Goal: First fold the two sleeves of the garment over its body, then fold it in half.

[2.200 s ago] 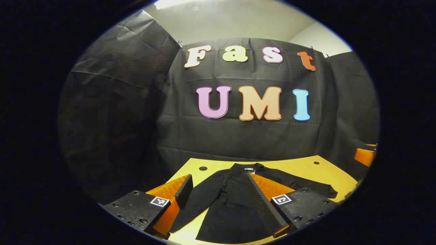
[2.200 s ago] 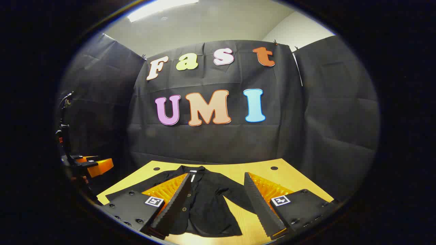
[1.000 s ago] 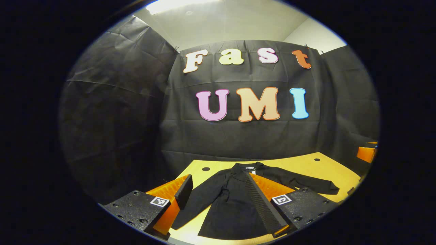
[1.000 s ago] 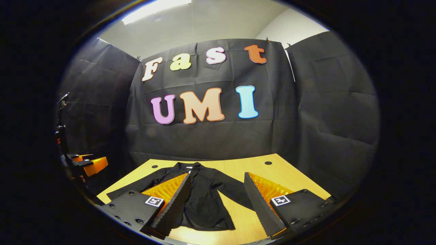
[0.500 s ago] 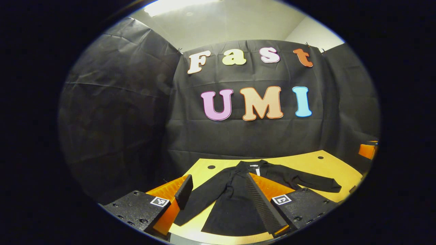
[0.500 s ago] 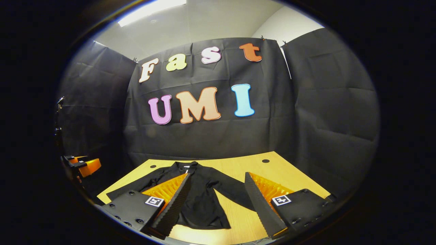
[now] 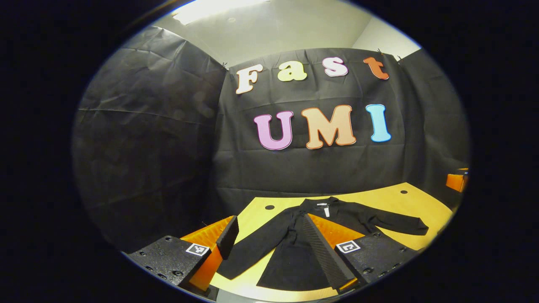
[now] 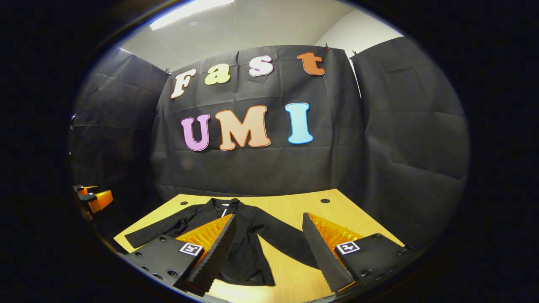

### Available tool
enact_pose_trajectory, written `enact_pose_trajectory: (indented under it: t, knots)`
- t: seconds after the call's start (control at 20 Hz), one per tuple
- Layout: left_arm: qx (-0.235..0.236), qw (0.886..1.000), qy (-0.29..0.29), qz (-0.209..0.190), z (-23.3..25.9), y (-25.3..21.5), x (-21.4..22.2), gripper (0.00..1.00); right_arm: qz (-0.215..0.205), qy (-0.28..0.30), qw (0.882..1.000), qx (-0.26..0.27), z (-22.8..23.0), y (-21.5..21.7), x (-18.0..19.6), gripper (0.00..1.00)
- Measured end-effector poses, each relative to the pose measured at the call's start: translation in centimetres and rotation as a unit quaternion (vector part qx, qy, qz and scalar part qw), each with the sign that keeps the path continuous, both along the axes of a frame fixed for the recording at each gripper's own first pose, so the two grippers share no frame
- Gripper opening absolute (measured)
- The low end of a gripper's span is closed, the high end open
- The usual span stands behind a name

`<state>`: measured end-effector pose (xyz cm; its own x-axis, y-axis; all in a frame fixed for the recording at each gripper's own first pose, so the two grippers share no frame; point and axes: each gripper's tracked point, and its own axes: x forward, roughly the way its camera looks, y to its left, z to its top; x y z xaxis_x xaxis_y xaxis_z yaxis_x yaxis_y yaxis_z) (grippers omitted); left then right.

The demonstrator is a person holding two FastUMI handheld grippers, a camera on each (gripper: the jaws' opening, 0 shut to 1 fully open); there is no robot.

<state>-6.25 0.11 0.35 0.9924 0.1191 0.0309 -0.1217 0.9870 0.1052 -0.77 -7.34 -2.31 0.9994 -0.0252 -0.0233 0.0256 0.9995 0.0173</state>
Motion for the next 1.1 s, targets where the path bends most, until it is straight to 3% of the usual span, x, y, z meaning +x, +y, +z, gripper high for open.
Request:
enact_pose_trajectory:
  t: [0.2, 0.3, 0.55, 0.9, 0.95, 1.1]
  knots:
    - [-0.009, 1.000, 0.008, 0.010, -0.7, 0.4, 0.3, 0.93, -0.006, 0.003, 1.000, -0.001, 0.3, -2.1, 2.2, 0.99]
    - [-0.006, 1.000, 0.014, 0.017, -0.9, 0.7, 0.3, 0.99, -0.020, 0.010, 1.000, -0.012, 0.0, -3.9, 3.8, 0.99]
    - [0.012, 0.999, 0.017, 0.032, -0.7, 1.5, 0.4, 0.99, -0.035, 0.054, 0.998, -0.016, -2.5, -7.3, 7.9, 0.99]
    - [0.025, 0.998, 0.041, 0.039, -2.1, 1.0, 1.6, 0.99, -0.042, 0.131, 0.989, -0.055, -10.2, -10.8, 13.7, 0.99]
    - [0.026, 0.998, 0.043, 0.039, -2.3, 0.8, 1.6, 0.93, -0.044, 0.147, 0.986, -0.059, -11.6, -11.4, 14.5, 0.99]
    - [0.026, 0.998, 0.050, 0.029, -2.8, -0.4, 2.2, 0.93, -0.044, 0.219, 0.973, -0.053, -16.4, -12.7, 15.8, 0.99]
